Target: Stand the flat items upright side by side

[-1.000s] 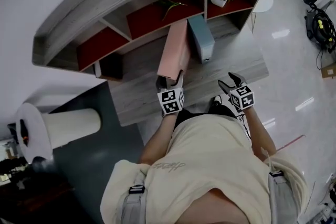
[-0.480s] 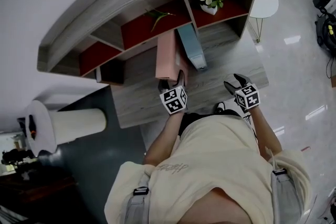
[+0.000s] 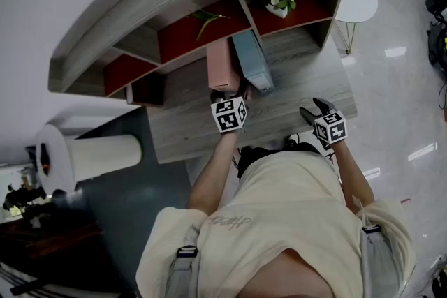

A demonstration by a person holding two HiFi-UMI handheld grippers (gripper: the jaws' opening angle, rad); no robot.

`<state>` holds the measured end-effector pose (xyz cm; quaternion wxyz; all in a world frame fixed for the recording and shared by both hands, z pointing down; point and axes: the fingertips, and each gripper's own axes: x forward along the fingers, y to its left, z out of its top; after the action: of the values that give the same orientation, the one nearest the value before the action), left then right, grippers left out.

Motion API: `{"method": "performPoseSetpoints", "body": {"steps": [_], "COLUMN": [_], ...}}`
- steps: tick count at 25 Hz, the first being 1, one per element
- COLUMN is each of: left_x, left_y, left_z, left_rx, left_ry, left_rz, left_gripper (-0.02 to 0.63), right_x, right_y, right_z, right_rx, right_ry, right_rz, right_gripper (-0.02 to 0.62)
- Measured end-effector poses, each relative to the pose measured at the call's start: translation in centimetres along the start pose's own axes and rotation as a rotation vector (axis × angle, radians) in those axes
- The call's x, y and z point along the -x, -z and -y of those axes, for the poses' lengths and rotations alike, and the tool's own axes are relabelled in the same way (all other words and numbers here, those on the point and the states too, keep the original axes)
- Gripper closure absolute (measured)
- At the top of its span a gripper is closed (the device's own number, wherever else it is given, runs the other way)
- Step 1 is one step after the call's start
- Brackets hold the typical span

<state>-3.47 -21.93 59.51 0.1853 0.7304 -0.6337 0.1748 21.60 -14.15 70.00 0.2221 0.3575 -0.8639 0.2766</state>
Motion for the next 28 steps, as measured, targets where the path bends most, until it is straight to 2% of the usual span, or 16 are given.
{"method": "performPoseSetpoints", "body": {"steps": [4, 8, 11, 14, 17, 28], "left_x": [-0.9, -1.1, -0.7, 0.1, 0.0, -0.5], "left_y": [-0.2, 0.2, 0.6, 0.9, 1.0, 0.7], "left_z": [0.9, 1.4, 1.8, 2.7, 3.2, 3.3], "left_rx": [-0.083, -0.177, -0.238, -0.265, -0.287, -0.264], "left_ry": [0.105, 0.244, 0.351, 0.458, 0.477, 0.481], "left_rz": [-0.017, -0.057, -0.084, -0.094, -0.096, -0.094], "left_gripper": [0.205, 0.156, 0.141, 0.141, 0.167, 0.161], "right_x": [-0.3, -0.7, -1.0, -1.2, -1.4, -1.8], "right_y": [0.1, 0.5, 0.5, 0.4, 0.3, 0.0], "right_z": [0.5, 0.5, 0.8, 0.9, 1.0, 1.0], "right_rx": [-0.010, -0.017, -0.028, -0.033, -0.037, -0.059], "right_ry": [-0.014, -0.036, -0.044, -0.052, -0.056, -0.072], "right_rz": [-0.008, -0.025, -0.031, -0.036, -0.042, -0.056], "right_gripper": [0.327, 0.327, 0.327, 0.327, 0.327, 0.327]}}
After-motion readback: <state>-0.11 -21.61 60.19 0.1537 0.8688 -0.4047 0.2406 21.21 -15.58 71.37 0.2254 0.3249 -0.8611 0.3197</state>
